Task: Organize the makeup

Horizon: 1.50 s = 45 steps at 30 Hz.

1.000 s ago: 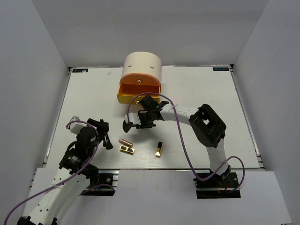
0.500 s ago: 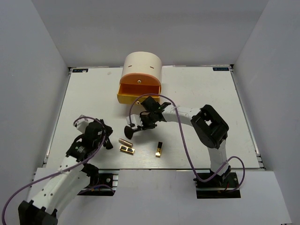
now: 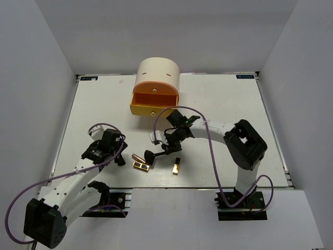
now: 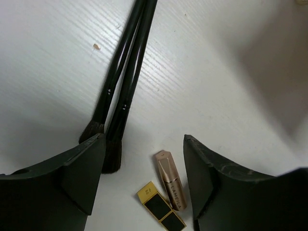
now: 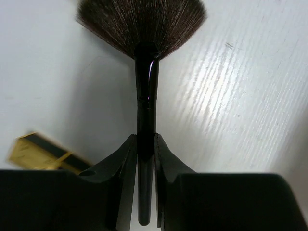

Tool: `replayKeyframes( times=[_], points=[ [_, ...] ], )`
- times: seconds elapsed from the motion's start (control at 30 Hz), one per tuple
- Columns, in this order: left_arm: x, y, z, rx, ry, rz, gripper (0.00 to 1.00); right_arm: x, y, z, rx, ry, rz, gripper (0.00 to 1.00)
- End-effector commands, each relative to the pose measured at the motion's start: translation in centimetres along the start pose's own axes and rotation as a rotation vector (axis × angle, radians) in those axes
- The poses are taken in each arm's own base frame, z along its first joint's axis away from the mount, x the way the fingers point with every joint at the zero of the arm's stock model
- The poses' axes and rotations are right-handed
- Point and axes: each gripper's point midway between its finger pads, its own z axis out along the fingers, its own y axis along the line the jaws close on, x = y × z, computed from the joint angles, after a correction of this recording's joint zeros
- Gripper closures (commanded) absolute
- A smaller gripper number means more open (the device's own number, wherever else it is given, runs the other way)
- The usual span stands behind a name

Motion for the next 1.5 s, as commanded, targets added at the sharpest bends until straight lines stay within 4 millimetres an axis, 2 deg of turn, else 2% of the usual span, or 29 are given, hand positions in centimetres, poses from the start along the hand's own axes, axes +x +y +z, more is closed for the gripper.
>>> replayKeyframes(
  times=[0.0,0.07,0.27,0.33,0.37,0.43,0.47,0.57,0.63,0.7,0.8,0.9,1.0,1.07,1.13,1.27,1.47],
  points=[
    [-2.5,-1.1,-0.5,-0.010,-0.064,0.051,0.26,-5.6,1.3,-4.5,-0.026,-0.213,-0.010,1.00],
    [-3.3,-1.0,-0.4,-0.044,-0.082,0.071,0.28,-8.2,1.0,-6.4,-0.024,-0.283,-0.041,1.00],
    [-4.1,0.2,-0.4,-0.088,-0.113,0.100,0.34,-12.8,-0.6,-10.8,0.039,-0.390,-0.086,1.00],
    [-3.8,0.6,-0.3,-0.096,-0.108,0.107,0.38,-13.9,-1.3,-11.9,0.073,-0.405,-0.090,1.00],
    [-3.9,1.0,-0.2,-0.105,-0.109,0.101,0.40,-14.8,-2.4,-13.1,0.123,-0.407,-0.108,1.00],
    [-3.4,1.6,0.0,-0.120,-0.098,0.102,0.44,-15.5,-3.9,-14.1,0.189,-0.408,-0.091,1.00],
    [-3.2,2.0,0.1,-0.132,-0.093,0.094,0.46,-16.2,-5.8,-15.4,0.280,-0.400,-0.110,1.00],
    [-2.5,2.6,0.4,-0.146,-0.076,0.096,0.52,-16.1,-10.1,-17.4,0.455,-0.373,-0.093,1.00],
    [-2.3,2.9,0.5,-0.153,-0.072,0.098,0.54,-15.4,-12.1,-17.9,0.513,-0.354,-0.079,1.00],
    [-2.4,3.0,0.5,-0.161,-0.073,0.103,0.54,-15.7,-13.6,-19.2,0.568,-0.350,-0.092,1.00],
    [-2.4,3.1,0.5,-0.168,-0.072,0.109,0.53,-15.7,-15.2,-19.9,0.607,-0.341,-0.112,1.00],
    [-2.2,3.4,0.7,-0.182,-0.068,0.113,0.48,-15.4,-16.7,-19.9,0.625,-0.321,-0.135,1.00],
    [-2.3,3.7,0.9,-0.206,-0.075,0.122,0.45,-14.2,-18.2,-18.6,0.621,-0.285,-0.147,1.00],
    [-2.5,4.2,0.9,-0.234,-0.086,0.124,0.42,-13.5,-19.0,-18.4,0.635,-0.260,-0.160,1.00],
    [-2.5,4.5,1.0,-0.251,-0.085,0.132,0.42,-13.0,-19.4,-17.7,0.630,-0.249,-0.147,0.89],
    [-2.3,4.6,1.2,-0.259,-0.080,0.139,0.43,-12.8,-19.6,-17.7,0.623,-0.252,-0.130,0.71],
    [-2.4,4.8,1.5,-0.286,-0.075,0.142,0.44,-12.7,-19.0,-18.6,0.638,-0.271,-0.111,0.59]
  ],
)
